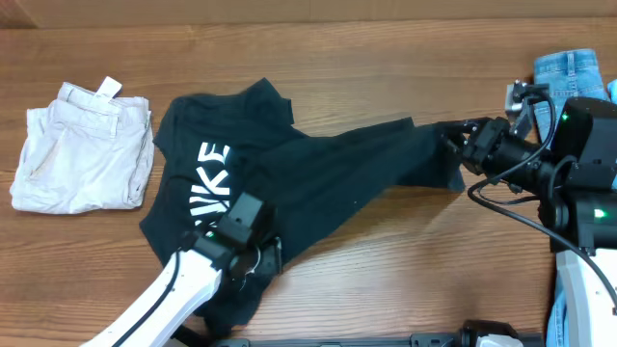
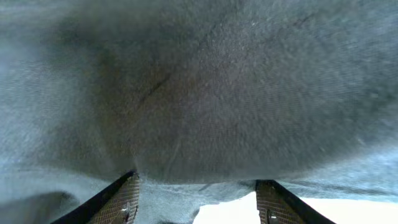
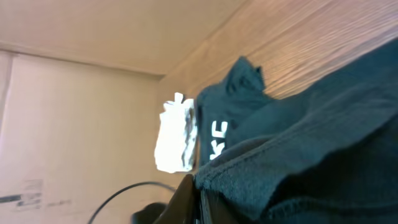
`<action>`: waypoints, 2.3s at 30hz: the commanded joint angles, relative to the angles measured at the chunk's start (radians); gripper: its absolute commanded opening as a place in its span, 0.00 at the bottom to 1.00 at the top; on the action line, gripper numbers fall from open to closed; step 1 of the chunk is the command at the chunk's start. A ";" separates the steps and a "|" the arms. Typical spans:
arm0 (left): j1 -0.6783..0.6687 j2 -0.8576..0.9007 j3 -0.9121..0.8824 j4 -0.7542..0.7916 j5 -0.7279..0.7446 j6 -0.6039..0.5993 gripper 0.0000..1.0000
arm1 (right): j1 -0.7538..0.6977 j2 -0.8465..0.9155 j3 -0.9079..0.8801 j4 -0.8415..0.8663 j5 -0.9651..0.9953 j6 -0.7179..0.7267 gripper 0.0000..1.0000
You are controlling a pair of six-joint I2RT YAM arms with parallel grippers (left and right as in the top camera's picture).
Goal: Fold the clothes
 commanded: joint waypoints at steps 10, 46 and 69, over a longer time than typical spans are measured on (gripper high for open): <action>-0.154 0.160 -0.006 0.080 -0.088 0.003 0.53 | -0.001 -0.007 0.034 0.049 -0.065 0.041 0.04; 0.177 -0.018 1.713 -0.892 -0.469 0.349 0.04 | -0.001 -0.004 0.273 -0.314 0.581 -0.221 0.04; 0.177 0.102 1.844 -0.892 -0.468 0.523 0.04 | -0.001 0.043 0.719 -0.504 0.612 -0.219 0.04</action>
